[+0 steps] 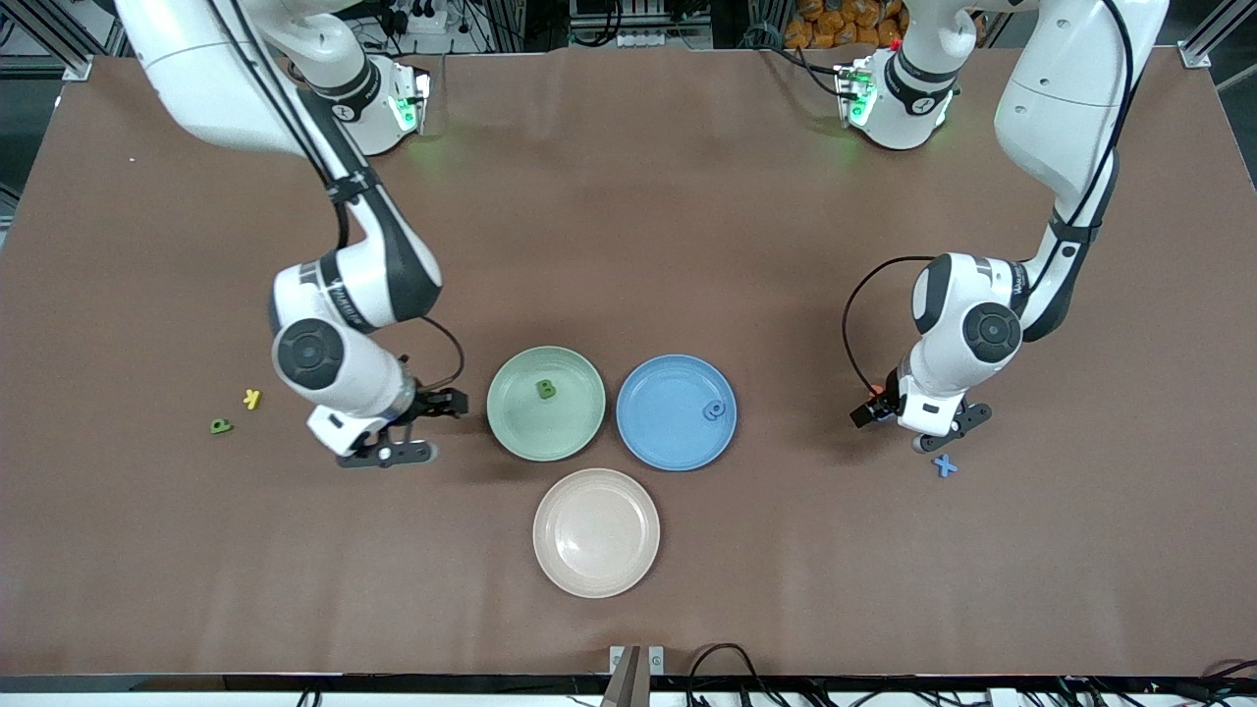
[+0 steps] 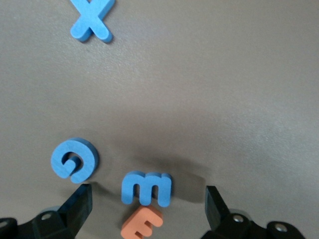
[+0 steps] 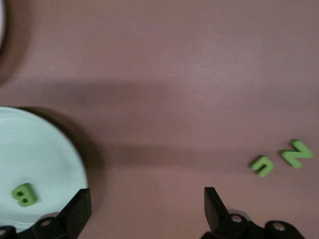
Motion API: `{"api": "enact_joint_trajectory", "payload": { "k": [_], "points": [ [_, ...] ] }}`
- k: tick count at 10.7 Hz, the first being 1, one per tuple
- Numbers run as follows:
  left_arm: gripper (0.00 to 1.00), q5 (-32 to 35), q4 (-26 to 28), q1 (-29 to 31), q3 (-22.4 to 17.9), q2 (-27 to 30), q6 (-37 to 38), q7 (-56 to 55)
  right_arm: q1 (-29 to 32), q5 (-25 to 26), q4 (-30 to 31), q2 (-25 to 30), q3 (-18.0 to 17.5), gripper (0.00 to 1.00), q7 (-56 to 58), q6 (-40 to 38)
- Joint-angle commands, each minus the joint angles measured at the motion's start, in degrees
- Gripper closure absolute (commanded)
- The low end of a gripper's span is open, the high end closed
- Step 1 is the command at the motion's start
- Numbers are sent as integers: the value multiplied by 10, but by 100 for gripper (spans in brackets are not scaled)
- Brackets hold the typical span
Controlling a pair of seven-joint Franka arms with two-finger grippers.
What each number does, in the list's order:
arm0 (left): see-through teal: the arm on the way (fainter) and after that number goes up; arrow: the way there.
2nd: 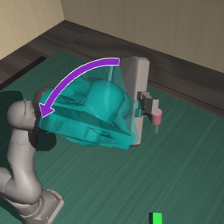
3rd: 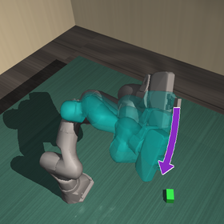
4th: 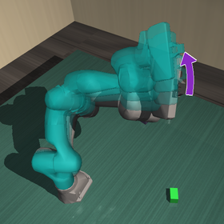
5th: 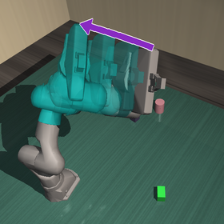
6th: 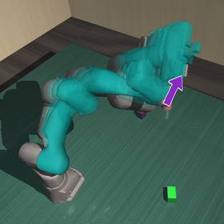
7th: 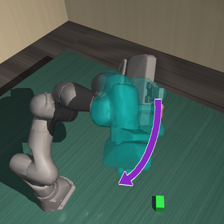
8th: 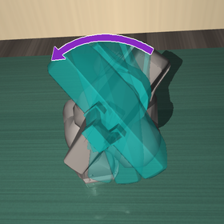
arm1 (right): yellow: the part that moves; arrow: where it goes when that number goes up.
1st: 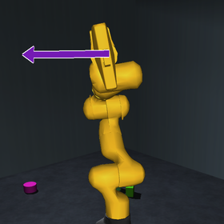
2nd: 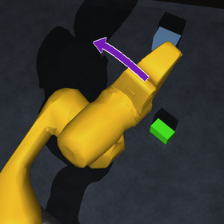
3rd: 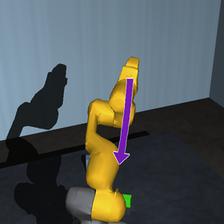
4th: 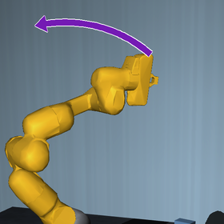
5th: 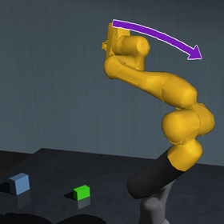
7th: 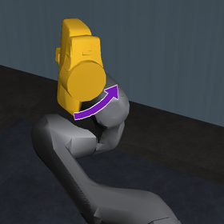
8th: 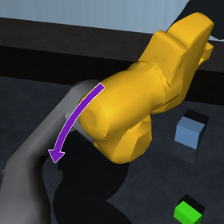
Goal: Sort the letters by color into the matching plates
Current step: 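Release B on the green plate while the left gripper reaches the blue m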
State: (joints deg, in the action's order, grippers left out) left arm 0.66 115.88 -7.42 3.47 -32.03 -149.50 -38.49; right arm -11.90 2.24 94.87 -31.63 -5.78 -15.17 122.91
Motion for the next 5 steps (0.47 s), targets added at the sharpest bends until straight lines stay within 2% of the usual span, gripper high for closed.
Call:
{"api": "enact_joint_trajectory", "payload": {
  "k": [1,2,5],
  "points": [
    [92,12,1,3,-1,0,-8,-14,64,1,5,16,-6,0,8,-19],
    [100,12,1,6,0,1,-7,-14,81,-1,4,16,-6,0,1,-19],
    [100,12,1,5,0,1,-7,-14,91,-23,6,18,43,0,-1,-16]
  ]
}}
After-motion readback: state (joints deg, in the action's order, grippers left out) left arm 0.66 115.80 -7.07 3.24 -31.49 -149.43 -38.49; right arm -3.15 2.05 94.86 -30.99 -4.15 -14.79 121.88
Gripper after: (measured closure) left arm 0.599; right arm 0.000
